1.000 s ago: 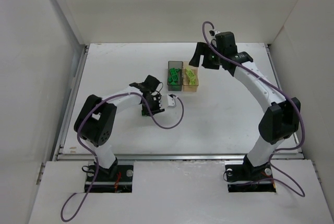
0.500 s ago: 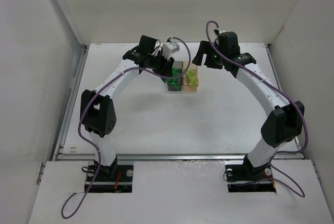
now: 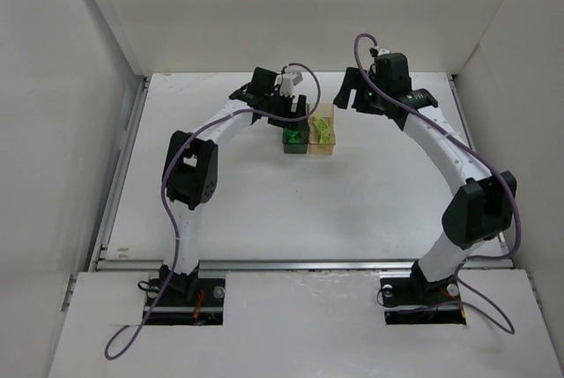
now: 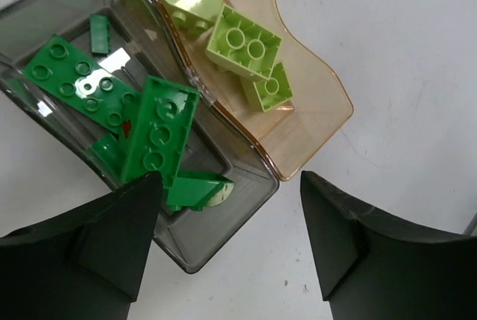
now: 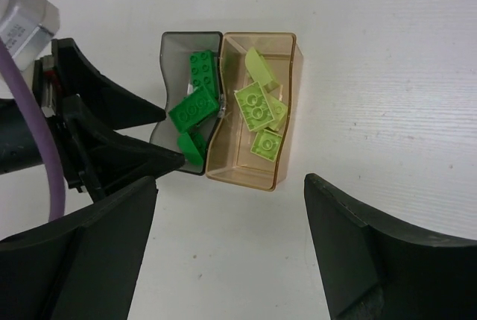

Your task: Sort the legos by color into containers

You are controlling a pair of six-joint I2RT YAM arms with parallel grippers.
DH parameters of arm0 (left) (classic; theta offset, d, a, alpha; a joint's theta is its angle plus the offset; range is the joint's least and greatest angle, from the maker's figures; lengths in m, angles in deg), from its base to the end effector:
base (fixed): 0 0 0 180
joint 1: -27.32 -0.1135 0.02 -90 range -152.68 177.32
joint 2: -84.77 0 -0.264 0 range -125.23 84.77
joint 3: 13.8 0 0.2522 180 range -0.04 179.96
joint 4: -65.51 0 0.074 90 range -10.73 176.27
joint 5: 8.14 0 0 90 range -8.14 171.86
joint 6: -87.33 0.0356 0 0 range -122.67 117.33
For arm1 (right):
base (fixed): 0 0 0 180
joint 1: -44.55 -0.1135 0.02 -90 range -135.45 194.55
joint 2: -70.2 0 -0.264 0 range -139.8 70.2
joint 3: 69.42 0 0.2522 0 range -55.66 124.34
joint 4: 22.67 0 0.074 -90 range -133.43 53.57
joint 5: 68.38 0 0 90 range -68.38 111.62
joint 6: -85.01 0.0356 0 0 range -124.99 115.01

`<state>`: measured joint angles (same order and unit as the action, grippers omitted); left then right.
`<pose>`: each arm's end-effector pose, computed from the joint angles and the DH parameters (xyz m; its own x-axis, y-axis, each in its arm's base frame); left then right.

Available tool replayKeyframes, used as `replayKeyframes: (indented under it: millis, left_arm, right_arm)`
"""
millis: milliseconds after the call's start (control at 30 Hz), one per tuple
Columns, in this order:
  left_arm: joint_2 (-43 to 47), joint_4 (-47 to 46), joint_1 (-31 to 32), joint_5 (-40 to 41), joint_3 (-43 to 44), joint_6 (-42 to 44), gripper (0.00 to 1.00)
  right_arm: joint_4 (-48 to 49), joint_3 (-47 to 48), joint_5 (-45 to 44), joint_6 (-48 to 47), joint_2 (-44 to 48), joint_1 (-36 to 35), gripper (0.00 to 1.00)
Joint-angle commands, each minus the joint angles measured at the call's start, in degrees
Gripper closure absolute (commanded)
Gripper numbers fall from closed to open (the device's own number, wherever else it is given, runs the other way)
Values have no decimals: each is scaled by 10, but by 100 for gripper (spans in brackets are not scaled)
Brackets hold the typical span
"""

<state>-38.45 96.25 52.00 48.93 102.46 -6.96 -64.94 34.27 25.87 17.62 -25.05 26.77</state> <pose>0.4437 -0.2252 0.2403 -0.6096 0.2110 -0.7641 0.6977 0.6005 -0.3907 0.3654 0.1200 0.3524 -0.6290 0.2009 -0.7510 -0.1314 0.9246 0.3575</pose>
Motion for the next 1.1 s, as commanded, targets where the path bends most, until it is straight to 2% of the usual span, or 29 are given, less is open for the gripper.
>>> replayKeyframes:
  millis: [0,33,167,267,300,333,367,433,467,500,567,600,700,800,900,1067]
  left_arm:
    - [60,-46,1,33,32,-19,28]
    - [72,-63,1,42,21,-19,22]
    - [126,-55,1,79,4,-5,20]
    - [171,-33,-15,150,4,17,20]
    - [184,-25,-23,179,-3,17,20]
    - [206,-25,-44,254,-14,17,16]
    - [215,-19,-57,295,-20,17,14]
    - [237,-5,-88,369,-34,17,14]
    - [243,5,-123,432,-41,17,14]
    - [250,22,-144,449,-41,17,14]
    - [280,29,-203,472,-69,17,13]
    - [294,34,-221,482,-84,17,12]
    - [358,19,-285,521,-165,11,10]
    - [427,2,-322,544,-249,11,10]
    - [487,2,-333,551,-309,11,8]
    - [528,14,-344,546,-351,-7,8]
  right_arm:
    - [21,7,-9,-25,24,1,15]
    - [21,7,-9,-25,30,1,15]
    - [14,7,-4,-30,44,1,15]
    - [3,7,-38,-30,61,1,11]
    - [3,1,-51,-30,66,7,11]
    - [-3,-5,-67,-30,77,7,9]
    - [-10,-5,-106,-30,77,22,4]
    - [-30,-22,-157,-30,92,37,0]
    - [-41,-22,-185,-30,92,47,0]
    - [-52,-27,-236,-23,92,74,0]
    - [-90,-34,-290,23,106,110,0]
    - [-97,-39,-330,40,113,152,0]
    - [-88,-82,-353,71,162,215,0]
    - [-43,-132,-379,71,221,223,0]
    - [-30,-145,-379,61,255,223,0]
    - [-46,-140,-351,61,262,223,0]
